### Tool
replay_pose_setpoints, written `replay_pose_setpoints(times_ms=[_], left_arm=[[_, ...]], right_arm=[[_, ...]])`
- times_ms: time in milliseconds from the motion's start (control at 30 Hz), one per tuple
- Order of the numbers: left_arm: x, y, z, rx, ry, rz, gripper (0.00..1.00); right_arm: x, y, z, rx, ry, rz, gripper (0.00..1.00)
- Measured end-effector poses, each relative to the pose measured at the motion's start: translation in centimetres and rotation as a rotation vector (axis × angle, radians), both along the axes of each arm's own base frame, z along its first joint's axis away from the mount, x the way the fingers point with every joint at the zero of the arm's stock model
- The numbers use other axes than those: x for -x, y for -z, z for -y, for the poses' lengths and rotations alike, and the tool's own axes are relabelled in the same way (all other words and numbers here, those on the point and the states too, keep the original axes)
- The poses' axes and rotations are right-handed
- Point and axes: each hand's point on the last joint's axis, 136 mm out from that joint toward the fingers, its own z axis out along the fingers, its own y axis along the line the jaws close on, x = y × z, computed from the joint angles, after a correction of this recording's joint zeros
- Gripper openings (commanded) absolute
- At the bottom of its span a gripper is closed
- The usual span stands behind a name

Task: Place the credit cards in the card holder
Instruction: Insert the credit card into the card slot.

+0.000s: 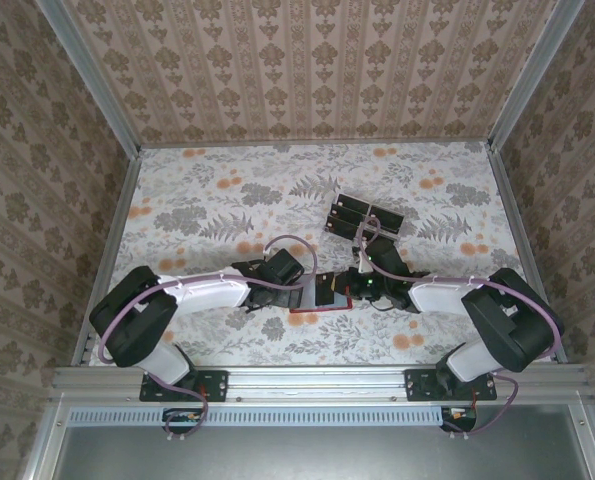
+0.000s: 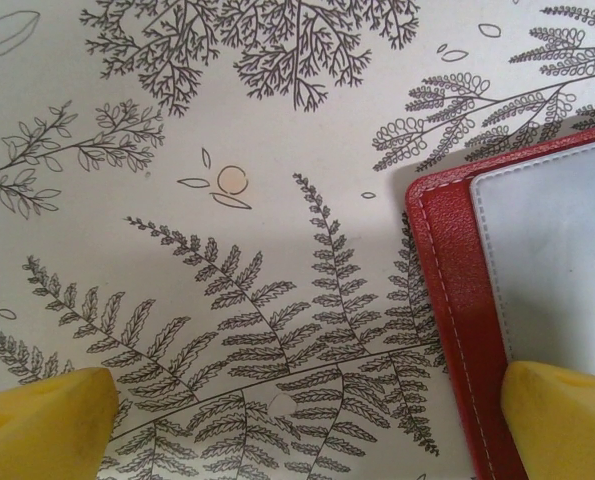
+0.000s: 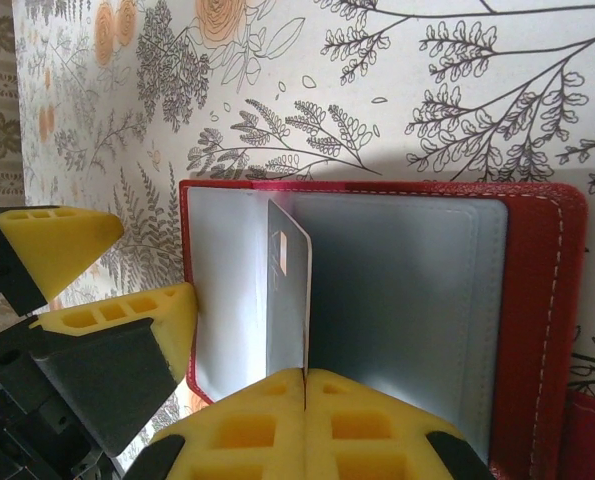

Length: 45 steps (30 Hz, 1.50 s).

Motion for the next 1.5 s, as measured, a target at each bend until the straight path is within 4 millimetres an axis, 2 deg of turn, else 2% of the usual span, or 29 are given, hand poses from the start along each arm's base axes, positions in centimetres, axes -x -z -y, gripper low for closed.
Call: replay_pose_setpoints(times_ms=[533, 1500], left_arm=[[0.0, 0.1, 0.1, 0.001, 0.000, 0.000, 1.00], [-0.1, 0.1, 0.2, 0.004, 0.000, 0.001, 1.00]], right_arm=[[0.2, 1.2, -0.5, -0.016, -0.025, -0.030, 0.00], [-0.1, 1.3, -1.4, -0.032, -0.049, -0.043, 0.00]])
